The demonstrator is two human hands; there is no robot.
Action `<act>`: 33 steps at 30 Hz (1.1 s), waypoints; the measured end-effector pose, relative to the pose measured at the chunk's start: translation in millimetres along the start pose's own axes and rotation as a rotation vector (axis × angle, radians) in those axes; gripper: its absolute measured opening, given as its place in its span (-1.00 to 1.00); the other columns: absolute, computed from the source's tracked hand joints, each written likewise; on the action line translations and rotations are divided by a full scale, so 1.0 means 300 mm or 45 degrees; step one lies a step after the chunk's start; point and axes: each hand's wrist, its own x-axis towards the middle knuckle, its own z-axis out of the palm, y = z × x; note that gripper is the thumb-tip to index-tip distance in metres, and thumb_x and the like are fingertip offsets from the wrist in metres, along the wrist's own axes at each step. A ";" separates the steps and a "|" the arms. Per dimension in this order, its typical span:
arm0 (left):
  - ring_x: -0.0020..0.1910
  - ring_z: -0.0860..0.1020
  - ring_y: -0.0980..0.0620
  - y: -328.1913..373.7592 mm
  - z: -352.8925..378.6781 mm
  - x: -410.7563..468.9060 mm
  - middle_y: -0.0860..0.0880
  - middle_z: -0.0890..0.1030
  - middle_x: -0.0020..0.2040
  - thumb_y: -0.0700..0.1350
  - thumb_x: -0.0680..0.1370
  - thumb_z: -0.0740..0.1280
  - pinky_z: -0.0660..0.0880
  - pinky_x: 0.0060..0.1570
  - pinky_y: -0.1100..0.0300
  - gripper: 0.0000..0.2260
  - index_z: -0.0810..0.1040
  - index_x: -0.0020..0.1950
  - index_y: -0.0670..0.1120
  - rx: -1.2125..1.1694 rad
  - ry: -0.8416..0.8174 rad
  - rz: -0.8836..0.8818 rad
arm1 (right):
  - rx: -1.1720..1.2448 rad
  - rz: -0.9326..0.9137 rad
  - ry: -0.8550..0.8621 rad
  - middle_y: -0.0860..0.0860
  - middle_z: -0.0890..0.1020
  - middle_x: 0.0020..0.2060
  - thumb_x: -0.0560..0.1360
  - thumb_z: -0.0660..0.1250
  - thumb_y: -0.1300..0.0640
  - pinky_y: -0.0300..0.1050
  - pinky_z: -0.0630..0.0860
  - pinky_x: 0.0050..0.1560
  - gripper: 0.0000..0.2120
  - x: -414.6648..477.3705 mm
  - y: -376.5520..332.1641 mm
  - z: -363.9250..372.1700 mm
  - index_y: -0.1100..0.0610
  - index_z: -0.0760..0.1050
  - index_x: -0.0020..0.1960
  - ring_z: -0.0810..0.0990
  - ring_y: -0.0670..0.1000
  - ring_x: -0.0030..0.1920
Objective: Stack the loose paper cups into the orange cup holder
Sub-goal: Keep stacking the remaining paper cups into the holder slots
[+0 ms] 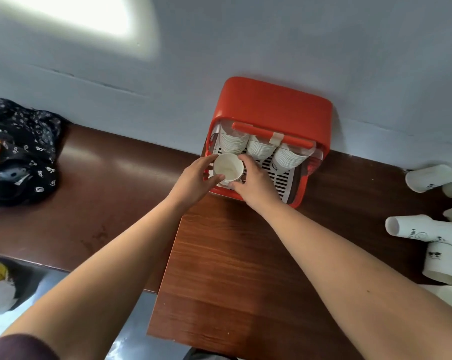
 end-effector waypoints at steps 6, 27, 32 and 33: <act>0.20 0.49 0.10 0.029 0.012 -0.042 -0.03 0.42 0.35 0.06 0.57 0.37 0.50 0.21 0.17 -0.47 0.34 0.49 -0.07 0.013 0.081 -0.098 | 0.051 0.025 0.000 0.07 0.40 0.37 0.49 0.44 0.06 -0.21 0.32 0.23 -0.39 -0.041 -0.001 -0.021 0.14 0.28 0.45 0.41 0.05 0.35; -0.04 0.48 0.10 0.762 0.915 -0.166 0.01 0.51 0.04 -0.08 0.53 0.39 0.40 0.02 0.23 -0.79 0.51 0.13 -0.08 0.184 -0.393 0.142 | -0.335 0.457 0.308 0.12 0.43 0.25 0.48 0.41 0.04 -0.05 0.44 0.15 -0.54 -0.733 1.042 -0.851 0.19 0.45 0.32 0.52 0.14 0.18; 0.09 0.42 0.09 0.956 1.215 -0.058 -0.02 0.44 0.25 -0.07 0.52 0.37 0.32 0.05 0.25 -0.64 0.46 0.29 -0.09 0.309 -0.446 0.081 | -0.264 0.506 0.270 0.12 0.40 0.30 0.48 0.42 -0.01 0.00 0.40 0.30 -0.43 -0.798 1.234 -0.980 0.18 0.39 0.40 0.45 0.13 0.27; 0.14 0.44 0.06 0.978 1.264 -0.034 -0.04 0.42 0.30 -0.09 0.51 0.37 0.34 0.07 0.23 -0.59 0.44 0.34 -0.10 0.334 -0.452 0.074 | -0.263 0.489 0.251 0.11 0.40 0.30 0.47 0.42 -0.03 -0.03 0.38 0.30 -0.42 -0.804 1.258 -0.991 0.17 0.38 0.40 0.44 0.12 0.29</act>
